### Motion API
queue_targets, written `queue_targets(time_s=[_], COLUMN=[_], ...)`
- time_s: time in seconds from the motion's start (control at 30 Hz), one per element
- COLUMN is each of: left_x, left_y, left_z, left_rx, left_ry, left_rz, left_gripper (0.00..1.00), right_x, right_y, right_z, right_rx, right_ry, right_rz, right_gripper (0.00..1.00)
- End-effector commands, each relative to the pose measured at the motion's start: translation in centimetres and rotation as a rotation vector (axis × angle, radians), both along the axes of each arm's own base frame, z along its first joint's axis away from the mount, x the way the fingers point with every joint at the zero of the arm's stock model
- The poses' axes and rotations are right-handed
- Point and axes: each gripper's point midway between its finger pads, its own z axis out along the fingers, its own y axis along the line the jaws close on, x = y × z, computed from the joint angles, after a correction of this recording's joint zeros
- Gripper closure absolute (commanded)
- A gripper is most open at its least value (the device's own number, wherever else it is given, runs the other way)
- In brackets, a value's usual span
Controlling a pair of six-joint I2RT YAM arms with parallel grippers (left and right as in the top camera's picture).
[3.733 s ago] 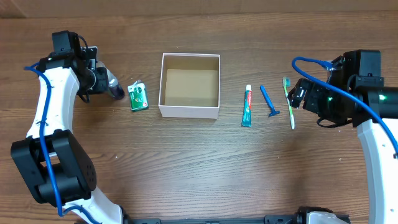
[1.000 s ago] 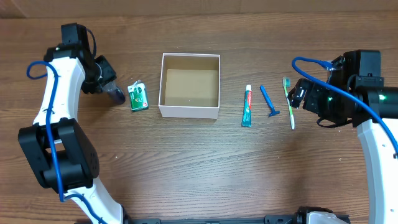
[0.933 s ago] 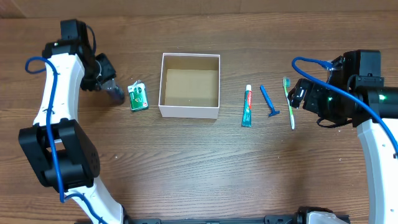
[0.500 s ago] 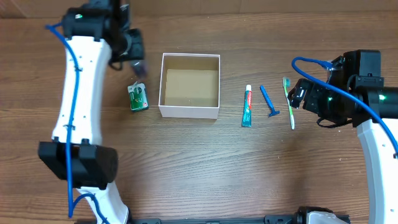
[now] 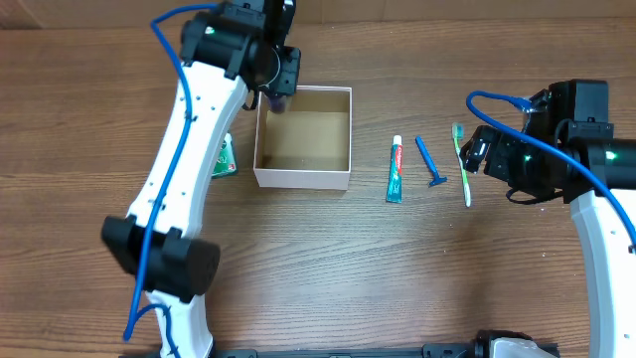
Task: Pack container
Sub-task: 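Carry the bottle into the box's left side and release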
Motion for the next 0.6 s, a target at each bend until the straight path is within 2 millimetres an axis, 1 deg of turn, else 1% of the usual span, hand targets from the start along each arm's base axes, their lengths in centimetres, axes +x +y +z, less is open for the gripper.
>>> queue_targets(time_s=[0.0, 0.07, 0.17, 0.23, 0.3, 0.4, 0.57], left_x=[0.8, 0.8, 0.6, 0.6, 0.8, 1.3, 2.0], left_y=[0.4, 0.4, 0.4, 0.5, 1.1, 1.7, 2.6], left_z=[-4.9, -7.1, -9.6, -10.7, -11.8, -12.0, -11.6], left_rx=[0.054, 0.066, 0.078, 0.079, 0.076, 0.067, 0.053], left_ry=[0.107, 0.165, 0.229, 0.258, 0.281, 0.276, 0.257], left_rz=[0.019, 0.033, 0.06, 0.086, 0.13, 0.153, 0.176], left_gripper=[0.58, 0.59, 0.59, 0.59, 0.57, 0.54, 0.43], right_x=[0.4, 0.4, 0.4, 0.4, 0.4, 0.4, 0.4], right_y=[-0.3, -0.3, -0.3, -0.3, -0.3, -0.3, -0.3], right_z=[0.8, 0.8, 0.8, 0.8, 0.8, 0.8, 0.8], right_rx=[-0.015, -0.015, -0.015, -0.015, -0.015, -0.015, -0.015], right_ry=[-0.029, -0.029, -0.029, -0.029, -0.029, -0.029, -0.029], right_rz=[-0.003, -0.003, -0.003, -0.003, -0.003, -0.003, -0.003], right_gripper=[0.0, 0.0, 0.0, 0.0, 0.0, 0.0, 0.0])
